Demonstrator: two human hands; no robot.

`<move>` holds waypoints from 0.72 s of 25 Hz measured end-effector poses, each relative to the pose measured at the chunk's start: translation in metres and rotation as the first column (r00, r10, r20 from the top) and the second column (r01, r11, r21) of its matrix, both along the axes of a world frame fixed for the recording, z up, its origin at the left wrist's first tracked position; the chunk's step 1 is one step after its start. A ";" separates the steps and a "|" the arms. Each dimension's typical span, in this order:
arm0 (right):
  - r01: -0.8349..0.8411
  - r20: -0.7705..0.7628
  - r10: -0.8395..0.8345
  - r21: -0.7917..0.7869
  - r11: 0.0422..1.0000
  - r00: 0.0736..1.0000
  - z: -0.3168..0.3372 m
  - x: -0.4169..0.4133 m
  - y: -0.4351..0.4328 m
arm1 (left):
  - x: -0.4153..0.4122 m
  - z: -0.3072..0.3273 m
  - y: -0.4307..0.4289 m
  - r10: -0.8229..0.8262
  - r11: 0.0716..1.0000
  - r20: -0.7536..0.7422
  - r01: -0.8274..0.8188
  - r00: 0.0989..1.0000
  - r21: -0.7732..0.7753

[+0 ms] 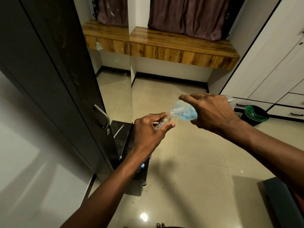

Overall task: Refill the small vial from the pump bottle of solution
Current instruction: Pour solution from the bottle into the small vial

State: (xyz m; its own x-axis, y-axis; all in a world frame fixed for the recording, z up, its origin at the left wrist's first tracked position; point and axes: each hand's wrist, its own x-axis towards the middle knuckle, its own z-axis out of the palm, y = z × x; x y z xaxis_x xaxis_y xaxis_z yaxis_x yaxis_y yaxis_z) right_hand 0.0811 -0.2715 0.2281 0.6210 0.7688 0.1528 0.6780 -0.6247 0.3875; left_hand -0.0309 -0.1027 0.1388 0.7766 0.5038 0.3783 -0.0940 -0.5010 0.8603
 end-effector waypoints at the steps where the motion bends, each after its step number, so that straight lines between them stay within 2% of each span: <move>1: -0.001 0.001 0.001 -0.001 1.000 1.000 0.000 0.000 -0.001 | 0.000 0.000 -0.001 0.000 1.000 -0.002 0.000 1.000 0.003; 18: -0.008 0.008 0.008 0.008 1.000 1.000 0.005 -0.004 -0.003 | -0.003 0.000 -0.003 0.002 1.000 0.010 -0.002 1.000 -0.001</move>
